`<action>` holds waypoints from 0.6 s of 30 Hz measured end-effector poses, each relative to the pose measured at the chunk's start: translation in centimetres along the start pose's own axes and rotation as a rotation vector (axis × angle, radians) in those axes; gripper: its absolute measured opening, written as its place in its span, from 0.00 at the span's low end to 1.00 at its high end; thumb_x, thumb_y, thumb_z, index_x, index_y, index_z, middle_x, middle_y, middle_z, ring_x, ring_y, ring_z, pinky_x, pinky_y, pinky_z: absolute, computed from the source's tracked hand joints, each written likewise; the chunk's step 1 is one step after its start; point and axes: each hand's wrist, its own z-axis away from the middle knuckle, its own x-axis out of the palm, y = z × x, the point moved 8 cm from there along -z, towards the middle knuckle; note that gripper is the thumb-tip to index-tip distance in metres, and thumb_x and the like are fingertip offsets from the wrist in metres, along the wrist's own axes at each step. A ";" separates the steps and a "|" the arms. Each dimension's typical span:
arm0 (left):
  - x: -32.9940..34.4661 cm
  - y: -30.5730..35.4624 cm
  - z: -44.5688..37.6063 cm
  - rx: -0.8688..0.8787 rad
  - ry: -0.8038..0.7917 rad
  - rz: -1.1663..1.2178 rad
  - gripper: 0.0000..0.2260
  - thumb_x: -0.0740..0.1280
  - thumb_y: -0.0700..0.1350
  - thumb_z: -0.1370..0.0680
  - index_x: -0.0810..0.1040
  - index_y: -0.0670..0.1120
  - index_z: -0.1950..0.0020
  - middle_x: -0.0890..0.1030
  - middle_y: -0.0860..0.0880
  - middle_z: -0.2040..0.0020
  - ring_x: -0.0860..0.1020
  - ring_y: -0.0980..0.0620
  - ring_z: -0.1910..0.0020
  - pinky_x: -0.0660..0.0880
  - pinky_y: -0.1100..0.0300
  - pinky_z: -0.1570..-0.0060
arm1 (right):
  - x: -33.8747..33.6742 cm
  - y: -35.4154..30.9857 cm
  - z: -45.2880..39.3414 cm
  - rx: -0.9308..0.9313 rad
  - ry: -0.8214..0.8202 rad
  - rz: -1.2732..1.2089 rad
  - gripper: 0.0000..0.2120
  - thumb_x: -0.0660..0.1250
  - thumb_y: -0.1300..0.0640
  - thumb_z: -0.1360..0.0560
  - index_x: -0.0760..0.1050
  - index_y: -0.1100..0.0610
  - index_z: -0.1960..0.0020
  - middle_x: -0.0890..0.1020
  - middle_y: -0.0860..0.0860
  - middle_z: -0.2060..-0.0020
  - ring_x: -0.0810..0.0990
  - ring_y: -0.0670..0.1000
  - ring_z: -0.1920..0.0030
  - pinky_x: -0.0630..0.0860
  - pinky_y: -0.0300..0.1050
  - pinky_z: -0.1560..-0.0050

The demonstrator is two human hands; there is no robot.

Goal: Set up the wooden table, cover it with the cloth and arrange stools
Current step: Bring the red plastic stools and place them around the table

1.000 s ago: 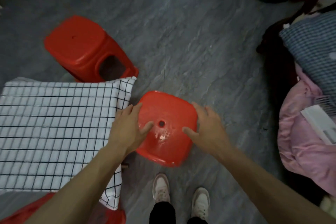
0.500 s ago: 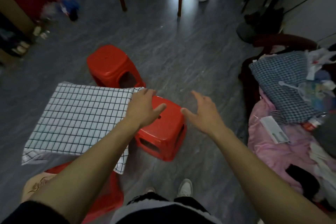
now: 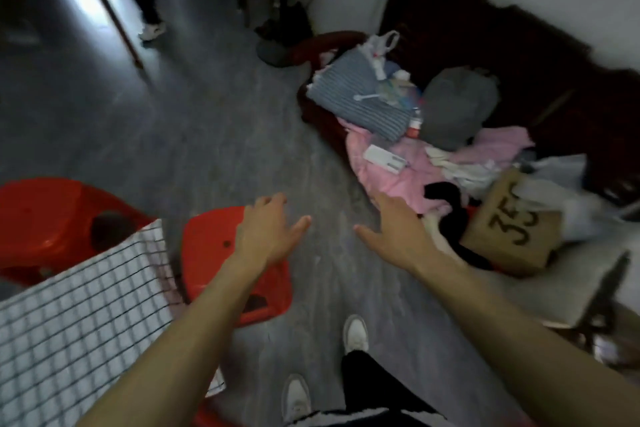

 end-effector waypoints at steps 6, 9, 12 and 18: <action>5.3 11.2 4.3 0.308 -0.166 0.028 0.41 0.54 0.73 0.35 0.74 0.48 0.33 0.77 0.44 0.35 0.73 0.43 0.35 0.70 0.47 0.35 | -3.1 7.6 9.9 0.269 0.107 -0.038 0.37 0.65 0.37 0.29 0.61 0.52 0.25 0.72 0.57 0.35 0.71 0.59 0.34 0.72 0.56 0.37; 6.6 16.7 6.7 0.451 -0.176 0.062 0.41 0.54 0.72 0.34 0.74 0.45 0.33 0.78 0.44 0.37 0.74 0.45 0.35 0.67 0.50 0.33 | -4.9 10.8 14.1 0.340 0.179 -0.073 0.36 0.66 0.38 0.27 0.61 0.52 0.25 0.72 0.56 0.34 0.71 0.58 0.35 0.72 0.56 0.37; 8.1 21.7 9.9 0.567 -0.218 0.080 0.35 0.60 0.70 0.31 0.75 0.47 0.34 0.78 0.48 0.37 0.74 0.47 0.36 0.68 0.50 0.34 | -7.2 13.7 19.2 0.420 0.284 -0.110 0.34 0.67 0.40 0.26 0.62 0.52 0.25 0.72 0.57 0.35 0.72 0.59 0.36 0.73 0.56 0.38; 12.5 31.0 19.0 0.714 -0.322 -0.064 0.33 0.63 0.69 0.33 0.73 0.50 0.35 0.77 0.47 0.39 0.74 0.45 0.40 0.76 0.46 0.44 | -10.2 20.4 33.5 0.574 0.494 -0.198 0.34 0.66 0.40 0.27 0.62 0.49 0.25 0.71 0.55 0.32 0.72 0.58 0.35 0.72 0.58 0.36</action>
